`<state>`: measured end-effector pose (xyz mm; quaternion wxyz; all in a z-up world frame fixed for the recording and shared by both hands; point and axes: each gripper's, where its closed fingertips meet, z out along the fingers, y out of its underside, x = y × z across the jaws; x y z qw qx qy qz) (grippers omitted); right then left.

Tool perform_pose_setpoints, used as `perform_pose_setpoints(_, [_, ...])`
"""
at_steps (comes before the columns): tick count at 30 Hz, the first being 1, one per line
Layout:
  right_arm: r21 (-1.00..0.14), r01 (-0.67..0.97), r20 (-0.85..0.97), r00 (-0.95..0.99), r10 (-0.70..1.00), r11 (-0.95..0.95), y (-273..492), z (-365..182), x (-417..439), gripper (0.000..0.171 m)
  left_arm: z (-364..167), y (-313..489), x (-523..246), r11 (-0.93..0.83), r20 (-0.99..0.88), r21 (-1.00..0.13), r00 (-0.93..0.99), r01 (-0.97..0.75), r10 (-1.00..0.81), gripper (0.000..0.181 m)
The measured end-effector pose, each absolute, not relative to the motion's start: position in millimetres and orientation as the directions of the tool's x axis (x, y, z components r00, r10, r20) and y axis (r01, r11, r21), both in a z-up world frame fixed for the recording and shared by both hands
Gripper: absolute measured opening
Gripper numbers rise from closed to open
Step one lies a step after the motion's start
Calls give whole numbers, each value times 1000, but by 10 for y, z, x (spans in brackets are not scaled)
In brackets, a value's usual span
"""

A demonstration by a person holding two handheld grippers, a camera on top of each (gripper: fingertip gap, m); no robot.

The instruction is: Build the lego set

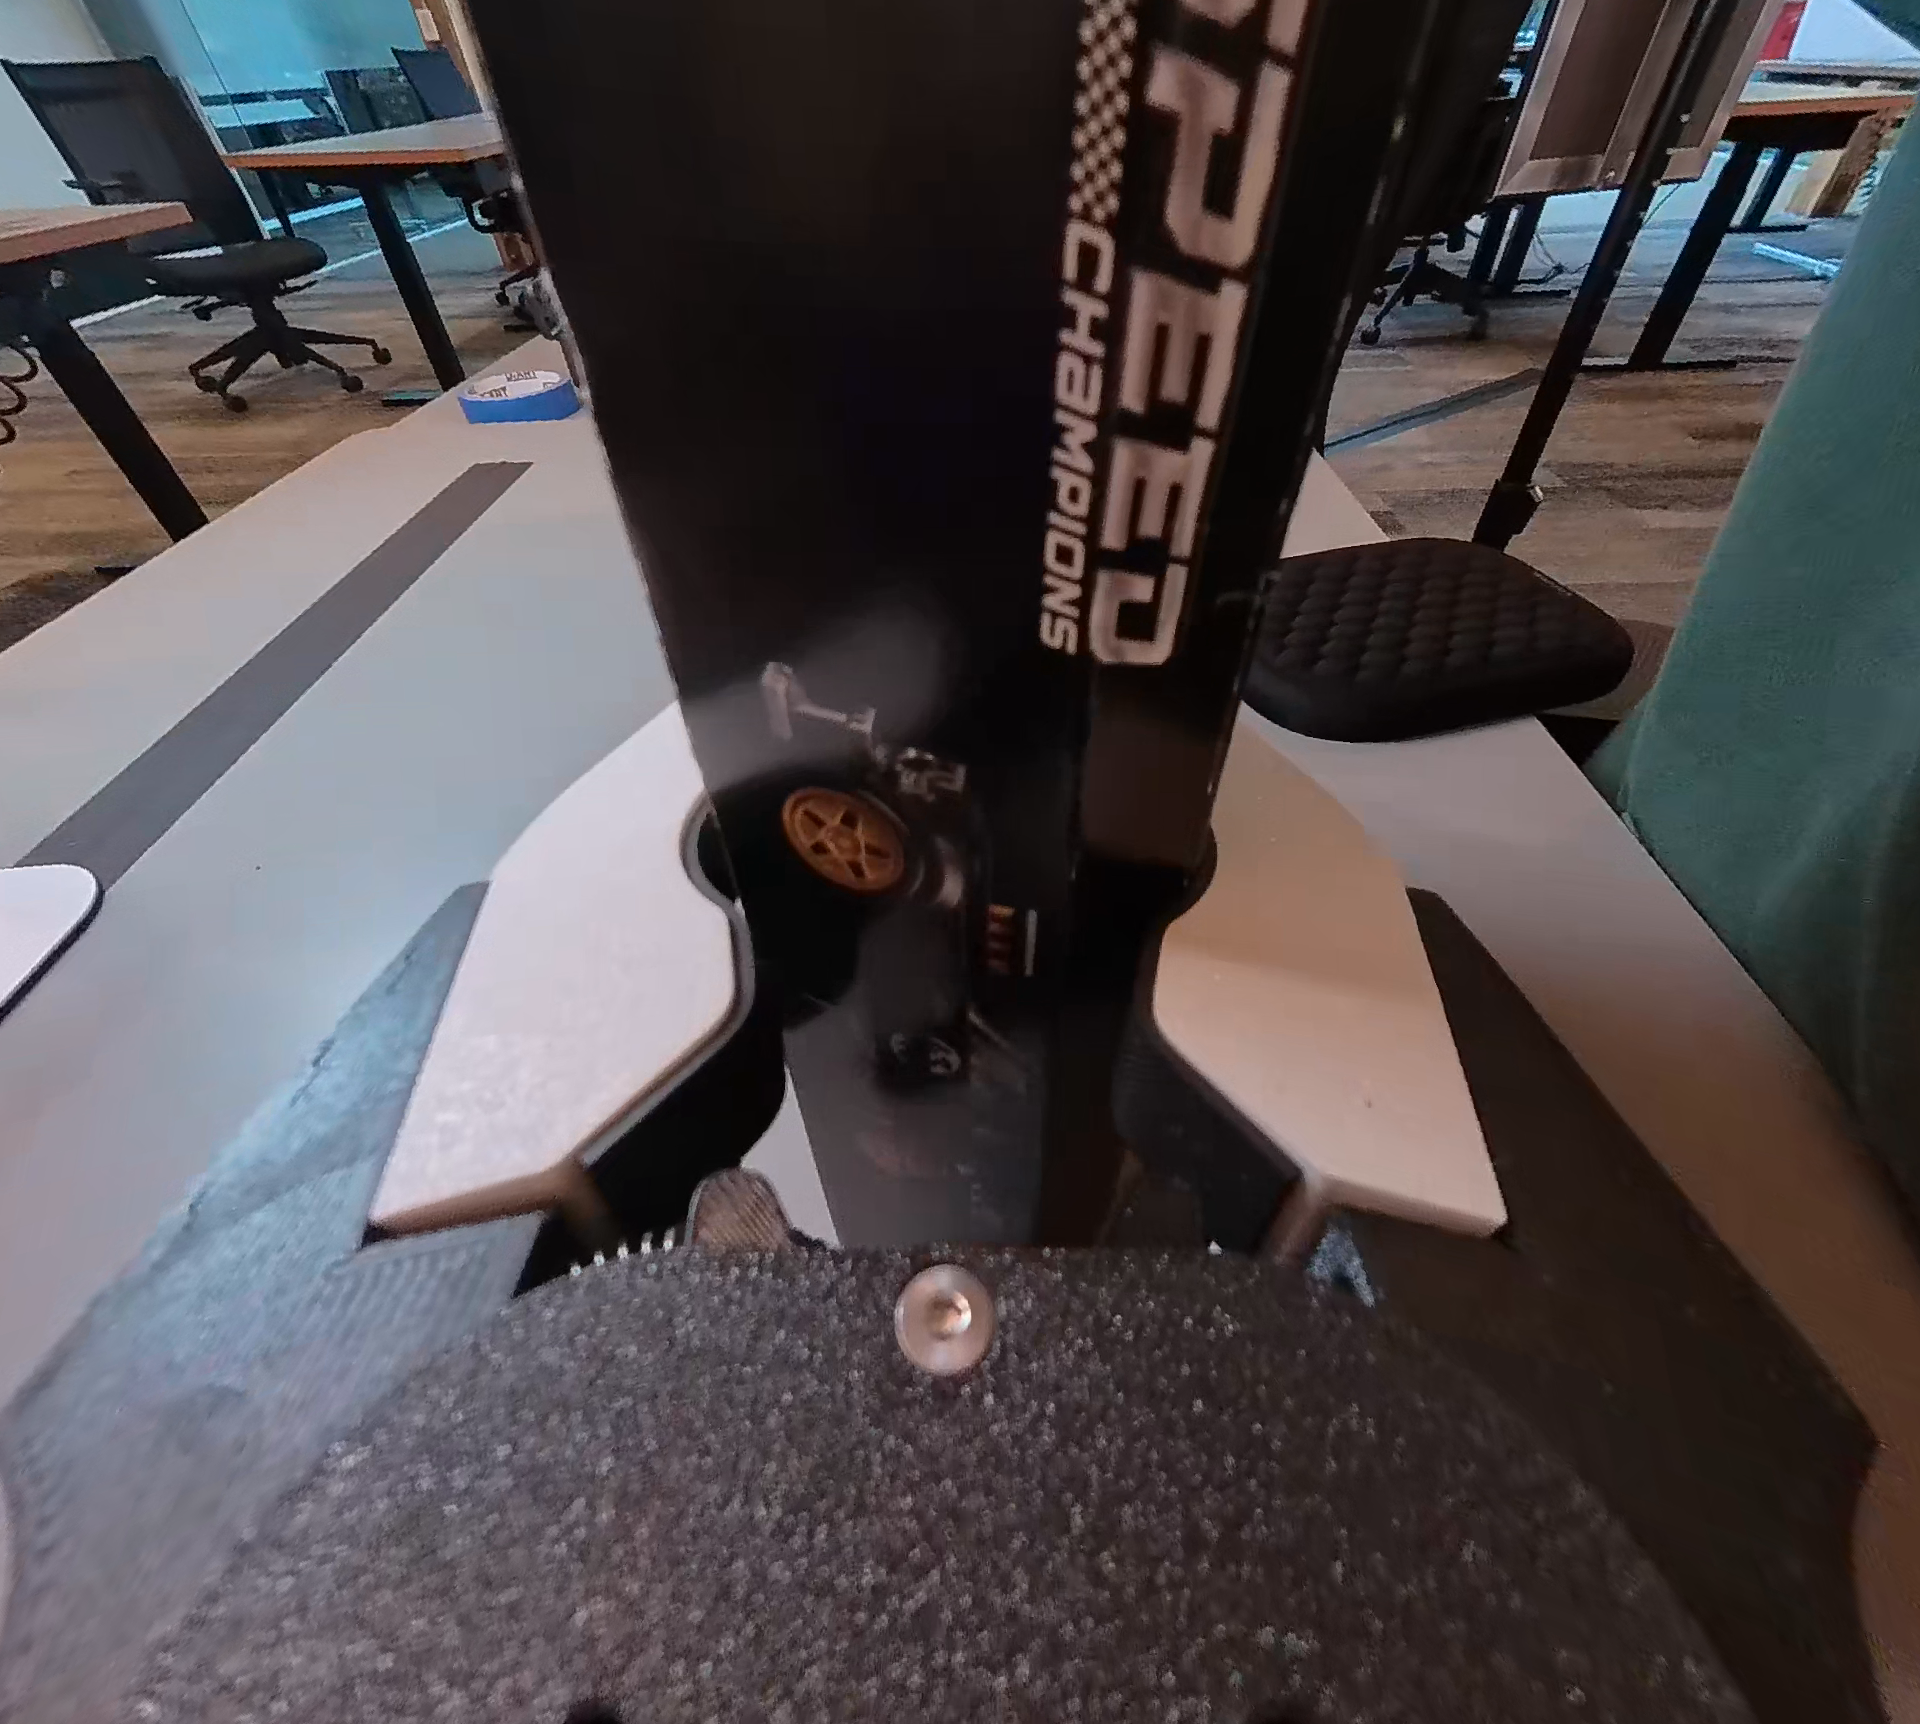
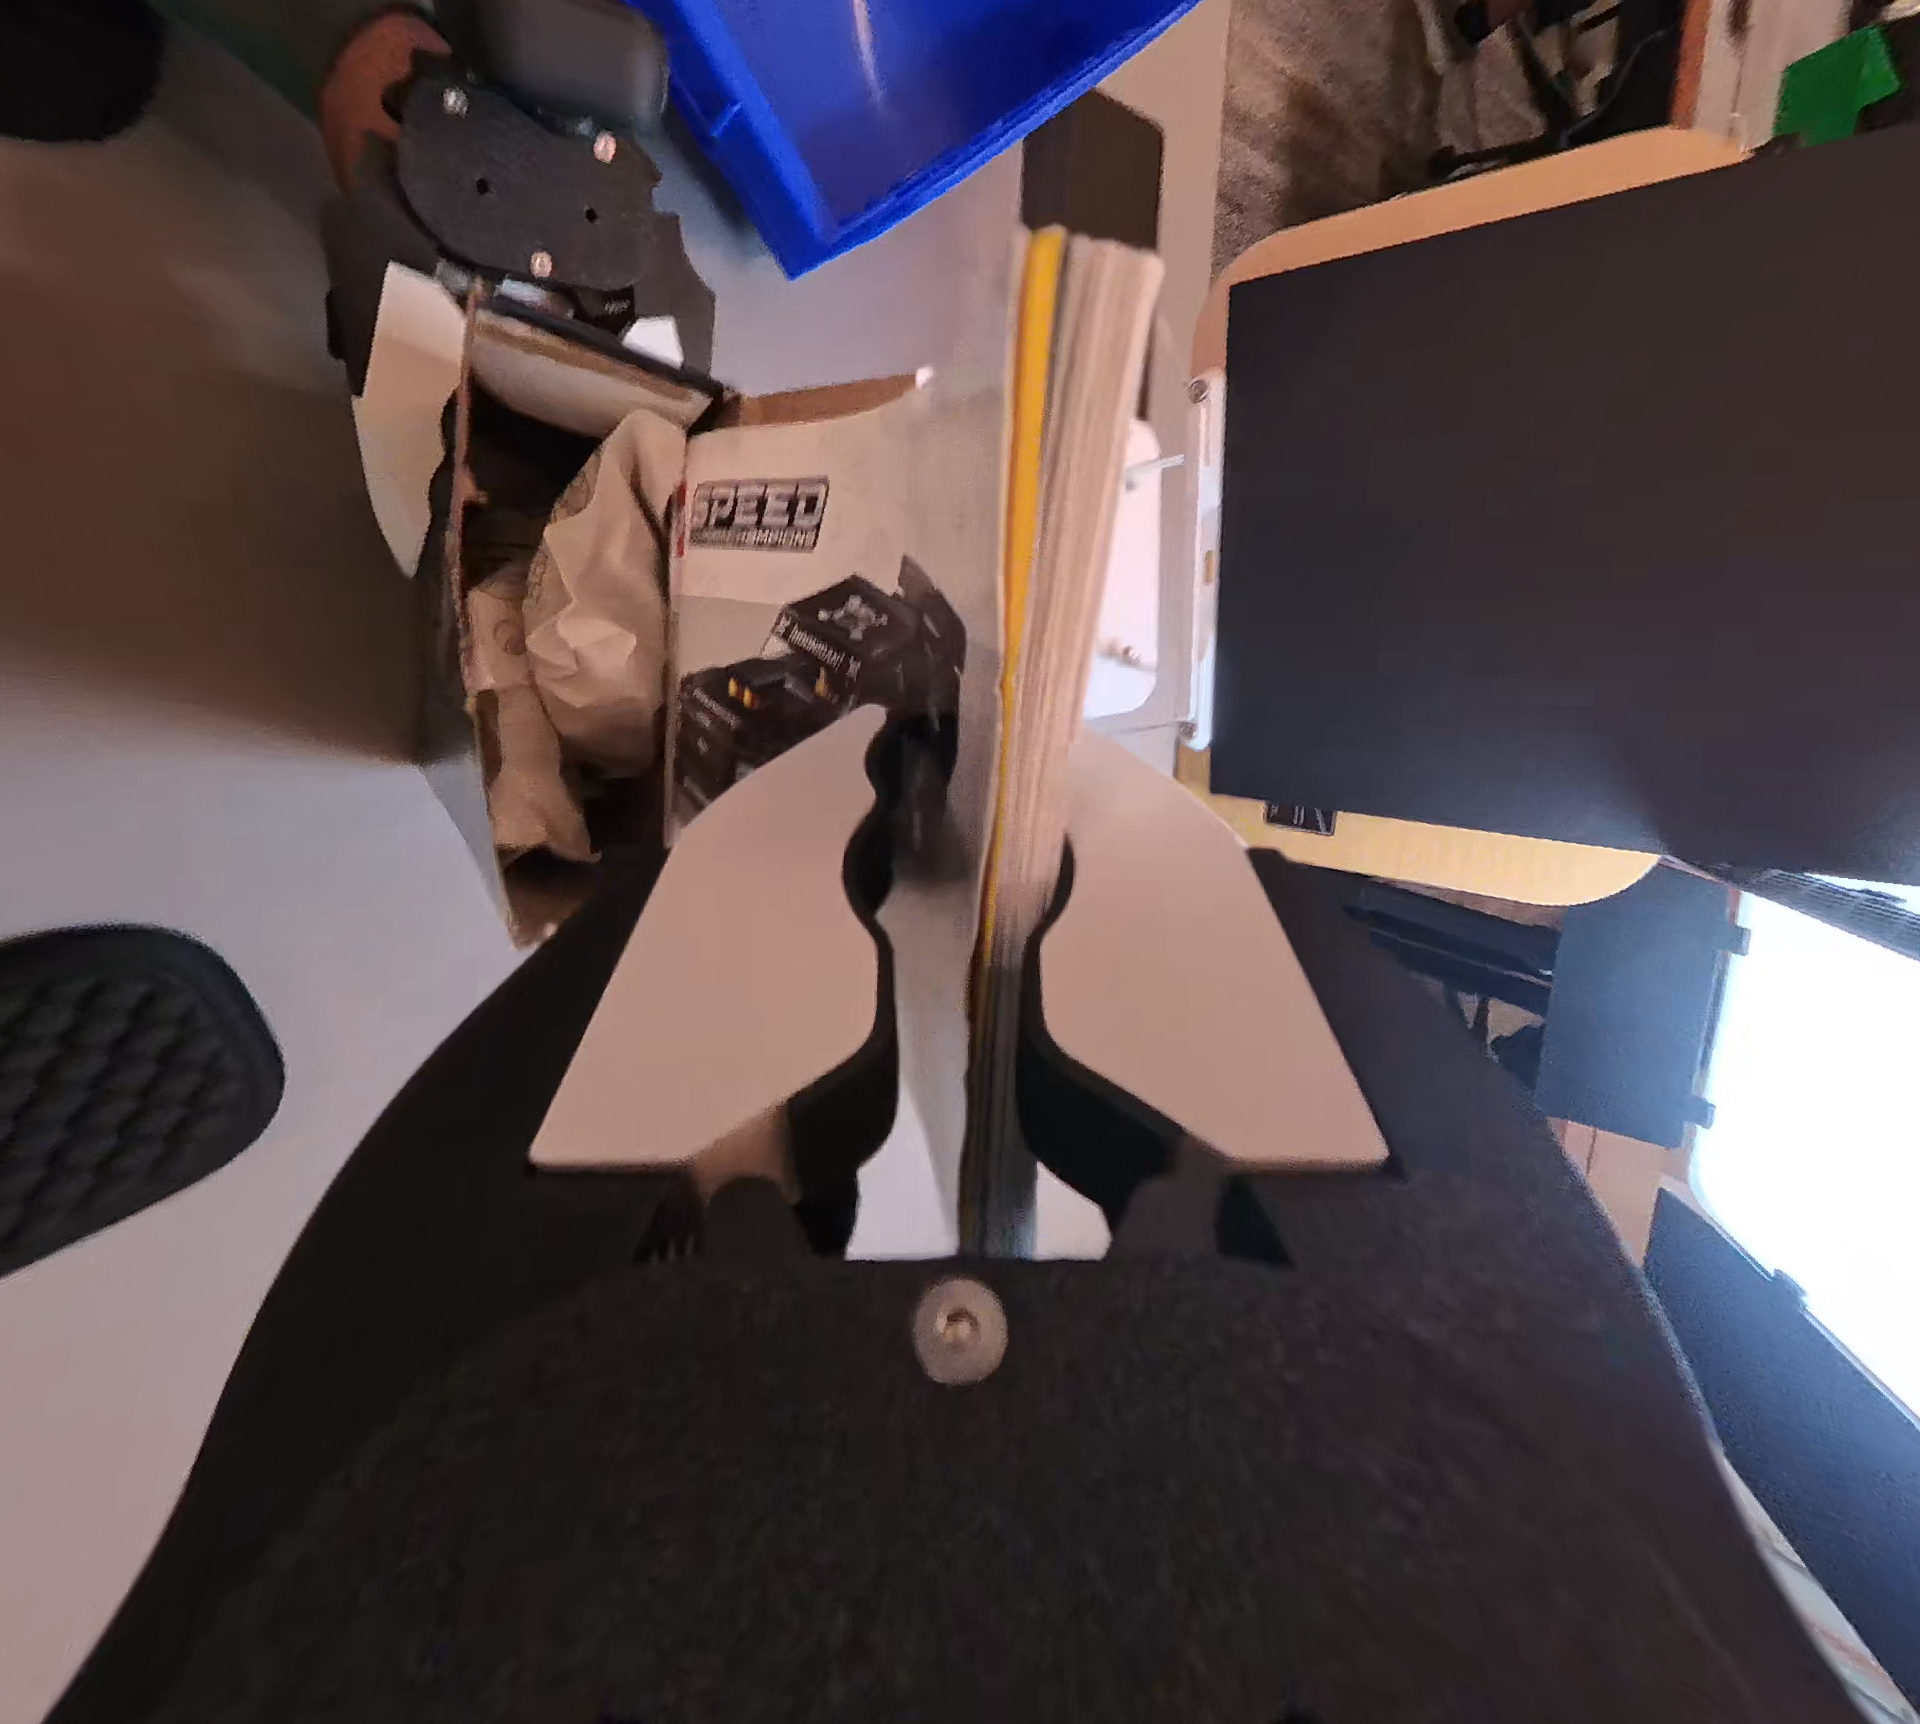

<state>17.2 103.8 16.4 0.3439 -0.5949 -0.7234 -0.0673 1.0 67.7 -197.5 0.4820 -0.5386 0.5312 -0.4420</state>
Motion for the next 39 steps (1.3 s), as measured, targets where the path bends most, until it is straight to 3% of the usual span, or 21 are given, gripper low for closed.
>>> perform_pose_setpoints(3, [-224,943,497,-107,861,247,1020,101,303,24,-1973,680,5,26,-32,-990,43,-136,-999,80])
perform_pose_setpoints(5, [-178,950,422,-162,892,257,950,35,338,8,-1972,678,8,28,-34,-990,43,-136,-999,80])
perform_pose_setpoints(10, [-71,965,398,-206,894,254,971,-137,252,5,-1966,613,24,70,-73,-988,20,-135,-997,80])
perform_pose_setpoints(15, [-57,957,349,-249,903,286,805,-383,32,5,-1969,549,52,94,-97,-984,12,-151,-995,80])
perform_pose_setpoints(19, [-95,962,531,-169,830,256,987,-12,-17,5,-1982,636,9,29,-33,-989,29,-146,-999,80])
perform_pose_setpoints(23, [-177,960,565,-81,821,216,1049,227,107,4,-1977,679,-27,-3,-2,-993,35,-122,-999,80])
perform_pose_setpoints(28, [-126,969,528,-116,841,213,949,-159,180,5,-1971,665,9,-1,-5,-993,48,-116,-999,80])
perform_pose_setpoints(32, [-179,961,472,-104,876,210,827,-190,70,5,-1966,695,-16,-23,16,-994,60,-103,-998,80])
perform_pose_setpoints(39, [-116,973,459,-126,879,200,920,-347,62,5,-1973,676,-8,3,-9,-994,55,-113,-998,80])
